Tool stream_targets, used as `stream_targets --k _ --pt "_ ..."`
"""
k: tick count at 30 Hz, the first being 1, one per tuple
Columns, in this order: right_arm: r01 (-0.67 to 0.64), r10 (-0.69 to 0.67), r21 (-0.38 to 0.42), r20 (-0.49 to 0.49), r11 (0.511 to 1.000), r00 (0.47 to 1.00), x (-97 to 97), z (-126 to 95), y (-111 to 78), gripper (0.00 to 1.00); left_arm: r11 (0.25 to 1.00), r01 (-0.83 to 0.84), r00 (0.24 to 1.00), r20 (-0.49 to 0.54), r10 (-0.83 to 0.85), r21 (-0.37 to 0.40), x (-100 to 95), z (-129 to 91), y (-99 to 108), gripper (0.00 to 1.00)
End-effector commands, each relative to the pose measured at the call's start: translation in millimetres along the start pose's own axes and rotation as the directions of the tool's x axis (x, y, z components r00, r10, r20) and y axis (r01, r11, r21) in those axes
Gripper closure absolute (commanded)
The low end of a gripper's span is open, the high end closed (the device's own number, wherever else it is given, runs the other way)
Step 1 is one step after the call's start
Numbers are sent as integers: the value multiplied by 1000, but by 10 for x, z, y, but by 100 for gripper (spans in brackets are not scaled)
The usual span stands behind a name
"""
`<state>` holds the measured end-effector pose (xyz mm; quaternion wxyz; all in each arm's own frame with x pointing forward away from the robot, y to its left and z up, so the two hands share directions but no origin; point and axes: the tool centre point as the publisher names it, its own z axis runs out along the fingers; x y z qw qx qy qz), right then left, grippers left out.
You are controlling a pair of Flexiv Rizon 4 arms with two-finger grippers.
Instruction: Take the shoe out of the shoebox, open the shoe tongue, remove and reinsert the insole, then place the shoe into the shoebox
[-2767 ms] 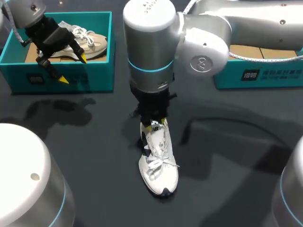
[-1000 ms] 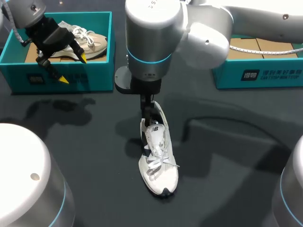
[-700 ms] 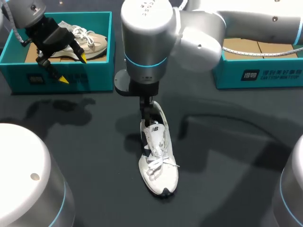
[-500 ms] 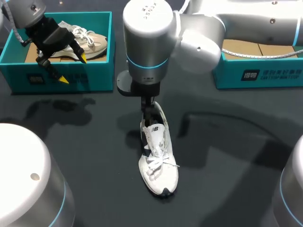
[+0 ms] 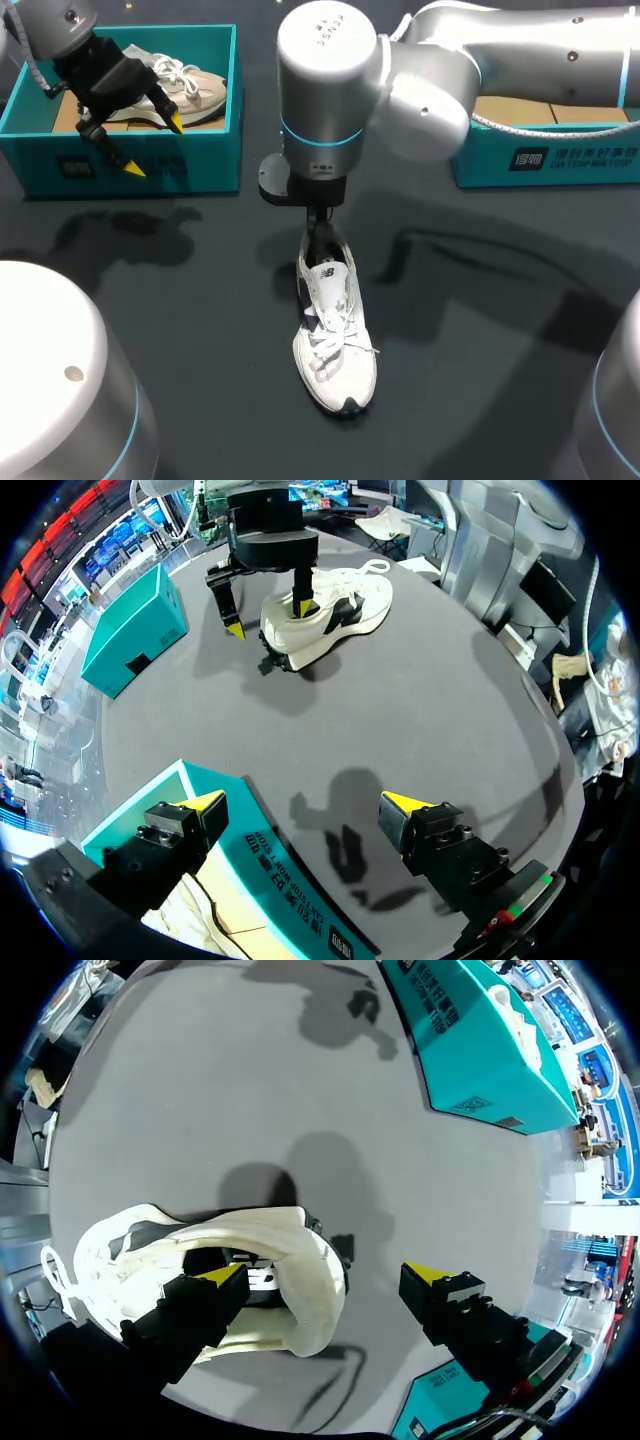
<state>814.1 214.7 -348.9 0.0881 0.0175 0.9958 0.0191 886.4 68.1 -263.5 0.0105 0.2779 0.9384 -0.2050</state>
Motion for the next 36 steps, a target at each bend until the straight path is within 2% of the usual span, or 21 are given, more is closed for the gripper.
stream_targets --k 1,8,15,21,23,27,31,33,35,36 --pt "-2 2 -10 -17 1000 1000 -32 120 -14 0 1000 0 1000 -1 0 -2 4 -4 -2 0" --pt "-6 5 -17 -46 1000 999 -39 250 -32 0 1000 0 1000 -1 0 -2 4 -4 -2 0" --pt "-7 5 -30 -59 1000 998 -38 319 -75 20 1000 0 1000 -1 0 -2 4 -4 -2 0" --pt "0 -2 -41 -63 999 998 -19 344 -85 29 1000 0 1000 -1 0 -2 4 -4 -2 0" --pt "2 -5 -48 -65 999 998 -7 350 -82 37 1000 0 1000 -1 0 -2 4 -4 -2 0" --pt "17 -20 -61 -56 998 998 21 351 -61 43 1000 0 1000 -1 0 -2 4 -4 -2 0" --pt "21 -25 -65 -59 998 998 30 369 -51 55 1000 0 1000 -1 0 -2 4 -4 -2 0" --pt "21 -25 -66 -61 998 998 32 376 -53 65 1000 0 1000 -1 0 -2 4 -4 -2 0" --pt "19 -23 -67 -62 998 998 34 378 -54 81 1000 0 1000 -1 0 -2 4 -4 -2 0" --pt "17 -21 -67 -63 998 998 37 379 -53 98 1000 0 1000 -1 0 -2 4 -4 -2 0"
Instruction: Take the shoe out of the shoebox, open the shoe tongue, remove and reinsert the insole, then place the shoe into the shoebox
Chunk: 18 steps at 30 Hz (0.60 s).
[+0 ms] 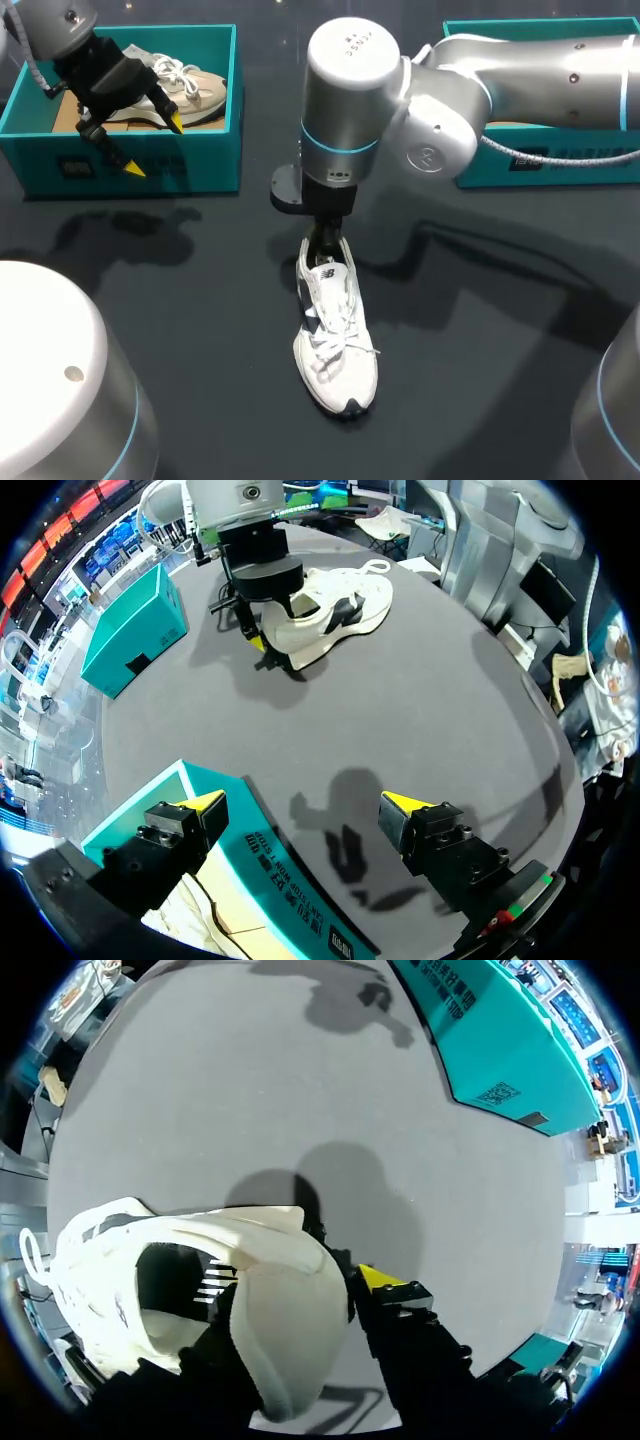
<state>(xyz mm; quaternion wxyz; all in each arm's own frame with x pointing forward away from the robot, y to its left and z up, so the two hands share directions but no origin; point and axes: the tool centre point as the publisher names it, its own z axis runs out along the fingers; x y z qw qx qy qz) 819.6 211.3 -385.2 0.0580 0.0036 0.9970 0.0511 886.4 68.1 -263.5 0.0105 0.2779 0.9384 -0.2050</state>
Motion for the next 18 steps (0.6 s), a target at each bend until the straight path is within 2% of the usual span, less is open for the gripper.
stream_targets --k 1,6,10,18 --pt "-3 3 -1 -2 1000 1000 32 15 -6 100 1000 0 1000 -1 0 -2 4 -4 -2 0" --pt "-14 14 11 4 1000 1000 35 -63 -18 100 1000 0 1000 -1 0 -2 4 -4 -2 0" --pt "-27 26 27 23 999 999 13 -217 -42 100 1000 0 1000 -1 0 -2 4 -4 -2 0" --pt "-45 37 75 102 996 994 -154 -794 -169 100 1000 0 1000 -1 0 -2 4 -4 -2 0"
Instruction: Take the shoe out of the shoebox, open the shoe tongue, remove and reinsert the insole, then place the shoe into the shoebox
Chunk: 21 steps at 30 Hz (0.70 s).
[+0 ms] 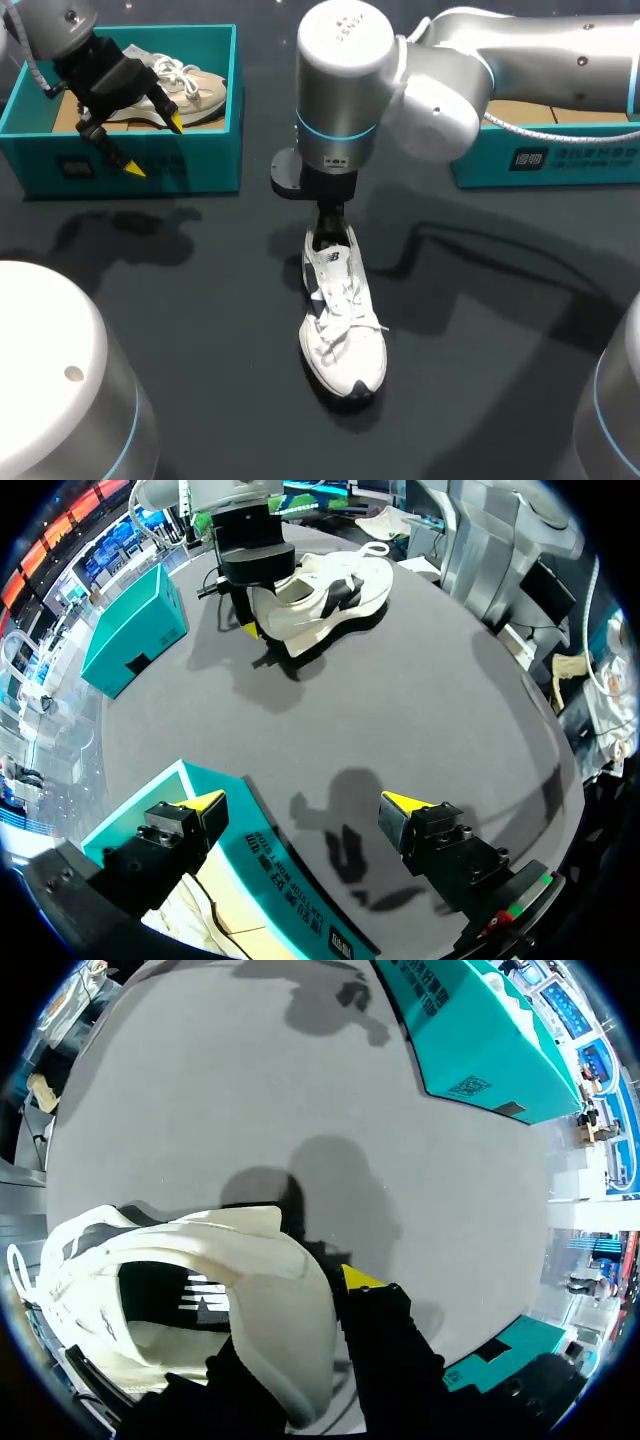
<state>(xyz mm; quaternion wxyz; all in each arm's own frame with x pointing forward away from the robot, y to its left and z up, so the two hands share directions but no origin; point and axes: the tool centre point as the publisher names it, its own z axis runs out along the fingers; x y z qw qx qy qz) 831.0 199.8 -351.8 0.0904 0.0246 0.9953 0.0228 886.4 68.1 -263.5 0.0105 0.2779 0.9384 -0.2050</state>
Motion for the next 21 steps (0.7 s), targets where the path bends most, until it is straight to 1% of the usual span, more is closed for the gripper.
stream_targets --k 1,4,6,21 --pt "-11 8 39 53 999 999 -89 -580 -149 100 1000 0 1000 -1 0 -2 4 -4 -2 0" --pt "-40 34 43 125 998 992 -156 -869 -210 100 1000 0 1000 -1 0 -2 4 -4 -2 0" --pt "-71 62 46 179 996 982 -121 -992 -227 100 1000 0 1000 -1 0 -2 4 -4 -2 0" --pt "-71 62 46 179 996 982 -121 -992 -227 100 1000 0 1000 -1 0 -2 4 -4 -2 0"
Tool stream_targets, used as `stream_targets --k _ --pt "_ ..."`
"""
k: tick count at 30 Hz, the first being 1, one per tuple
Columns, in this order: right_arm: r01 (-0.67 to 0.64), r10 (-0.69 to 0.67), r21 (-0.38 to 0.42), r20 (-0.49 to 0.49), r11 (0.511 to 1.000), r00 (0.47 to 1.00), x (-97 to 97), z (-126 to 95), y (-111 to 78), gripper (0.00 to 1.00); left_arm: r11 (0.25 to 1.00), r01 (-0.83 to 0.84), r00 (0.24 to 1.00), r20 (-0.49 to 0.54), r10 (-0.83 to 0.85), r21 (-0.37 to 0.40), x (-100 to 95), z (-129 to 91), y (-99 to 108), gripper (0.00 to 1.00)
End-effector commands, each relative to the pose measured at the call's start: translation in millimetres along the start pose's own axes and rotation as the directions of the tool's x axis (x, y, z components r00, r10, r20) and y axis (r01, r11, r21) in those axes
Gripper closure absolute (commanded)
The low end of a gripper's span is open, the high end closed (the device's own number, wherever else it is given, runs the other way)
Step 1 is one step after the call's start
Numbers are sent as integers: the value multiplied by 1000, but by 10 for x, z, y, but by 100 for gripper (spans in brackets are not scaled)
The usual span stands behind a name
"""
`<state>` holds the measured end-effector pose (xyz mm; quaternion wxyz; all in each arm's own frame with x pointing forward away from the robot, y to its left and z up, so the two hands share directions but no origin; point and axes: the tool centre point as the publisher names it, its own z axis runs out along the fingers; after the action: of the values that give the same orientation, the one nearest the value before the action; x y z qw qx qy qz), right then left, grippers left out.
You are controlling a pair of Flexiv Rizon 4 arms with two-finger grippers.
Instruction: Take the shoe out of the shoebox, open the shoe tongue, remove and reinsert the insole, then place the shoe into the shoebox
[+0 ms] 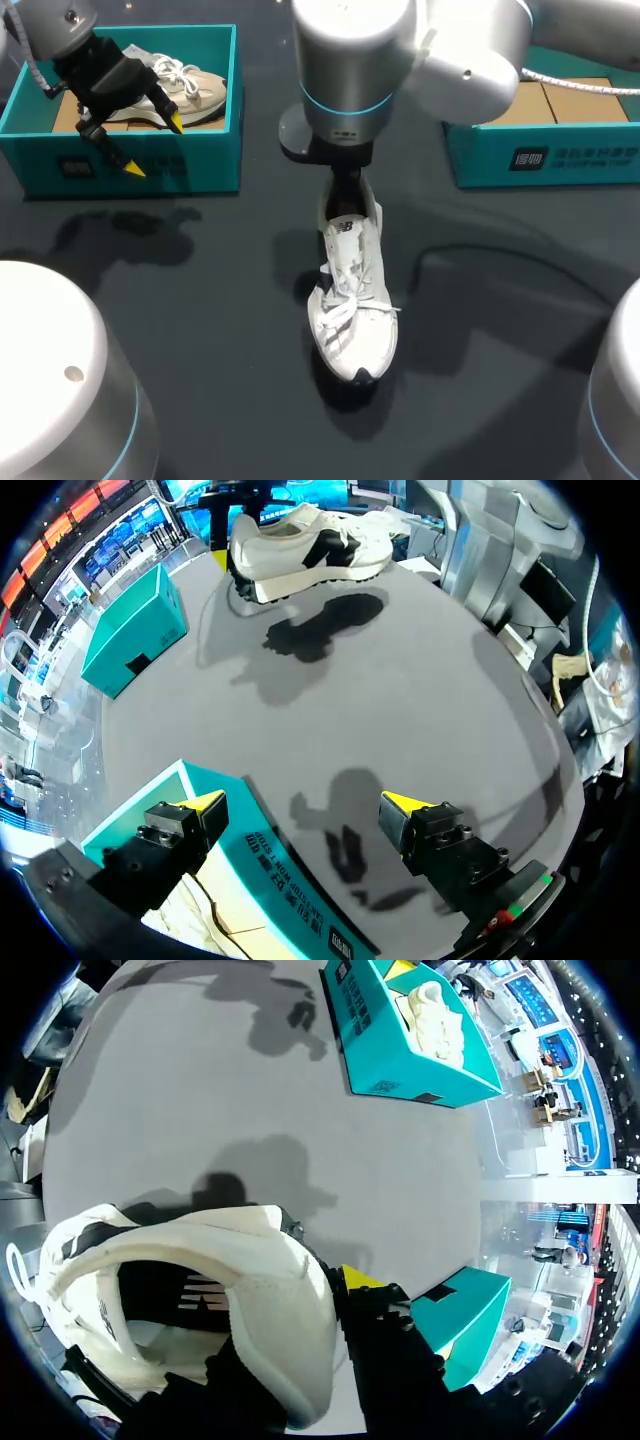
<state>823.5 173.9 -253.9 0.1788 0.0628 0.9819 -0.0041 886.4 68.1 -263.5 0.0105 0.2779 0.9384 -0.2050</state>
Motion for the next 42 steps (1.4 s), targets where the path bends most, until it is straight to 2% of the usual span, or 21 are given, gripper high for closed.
stream_targets --k 1,7,9,13,16,19,37,42 --pt "1 -1 -3 -3 1000 1000 -8 -3 -14 100 1000 0 1000 -1 0 -2 4 -4 -2 0" --pt "-39 36 57 54 998 998 -443 -215 -379 100 1000 0 1000 -1 0 -2 4 -4 -2 0" --pt "-33 29 63 65 997 997 -571 -314 -479 100 1000 0 1000 -1 0 -2 4 -4 -2 0" --pt "-16 3 126 106 992 994 -839 -487 -686 100 1000 0 1000 -1 0 -2 4 -4 -2 0" --pt "5 -23 152 115 988 993 -1056 -603 -804 100 1000 0 1000 -1 0 -2 4 -4 -2 0" --pt "38 -56 146 117 989 992 -1279 -682 -897 100 1000 0 1000 -1 0 -2 4 -4 -2 0" --pt "38 -56 146 117 989 992 -1279 -682 -897 100 1000 0 1000 -1 0 -2 4 -4 -2 0" --pt "45 -69 167 141 985 988 -1691 -816 -1126 100 1000 0 1000 -1 0 -2 4 -4 -2 0"
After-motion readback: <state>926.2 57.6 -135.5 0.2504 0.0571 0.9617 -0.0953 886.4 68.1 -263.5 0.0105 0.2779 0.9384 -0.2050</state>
